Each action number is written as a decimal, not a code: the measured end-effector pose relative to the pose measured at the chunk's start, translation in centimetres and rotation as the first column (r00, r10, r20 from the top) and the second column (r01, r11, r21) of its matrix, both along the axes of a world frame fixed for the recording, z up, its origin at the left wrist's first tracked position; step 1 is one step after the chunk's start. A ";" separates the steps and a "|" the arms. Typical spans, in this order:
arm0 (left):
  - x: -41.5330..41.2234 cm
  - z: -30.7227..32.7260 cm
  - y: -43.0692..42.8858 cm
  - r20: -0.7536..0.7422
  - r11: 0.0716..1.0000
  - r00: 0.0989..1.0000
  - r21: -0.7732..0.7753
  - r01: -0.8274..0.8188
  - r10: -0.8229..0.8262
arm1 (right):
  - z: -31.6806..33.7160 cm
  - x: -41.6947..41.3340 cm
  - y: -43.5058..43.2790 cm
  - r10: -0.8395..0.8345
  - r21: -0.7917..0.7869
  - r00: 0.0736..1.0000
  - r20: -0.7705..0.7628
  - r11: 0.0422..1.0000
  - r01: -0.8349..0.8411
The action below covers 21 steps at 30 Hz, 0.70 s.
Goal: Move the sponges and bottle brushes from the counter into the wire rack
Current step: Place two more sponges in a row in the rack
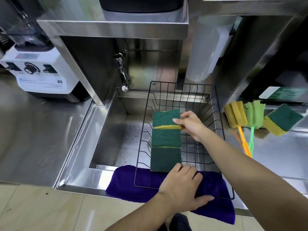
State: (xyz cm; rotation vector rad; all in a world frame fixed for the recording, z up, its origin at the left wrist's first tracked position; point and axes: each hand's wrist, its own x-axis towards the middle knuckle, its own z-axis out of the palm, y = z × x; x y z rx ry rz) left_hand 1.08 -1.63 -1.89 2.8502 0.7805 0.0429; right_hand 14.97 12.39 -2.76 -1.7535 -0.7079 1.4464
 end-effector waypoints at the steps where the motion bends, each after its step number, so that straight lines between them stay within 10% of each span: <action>1: 0.0 0.0 0.0 -0.009 1.000 1.000 -0.001 0.001 -0.001 | -0.2 0.1 0.0 0.012 0.006 1.000 0.023 1.000 -0.012; 14: 1.4 0.7 0.0 -0.116 0.995 0.993 -0.099 -0.010 -0.001 | -0.7 0.0 -1.2 0.224 -0.037 0.844 0.487 0.971 -0.236; 21: 4.5 0.6 -0.7 -0.169 0.984 0.985 -0.177 0.009 -0.040 | 2.8 5.4 -2.7 -0.221 0.329 0.844 0.489 0.943 0.057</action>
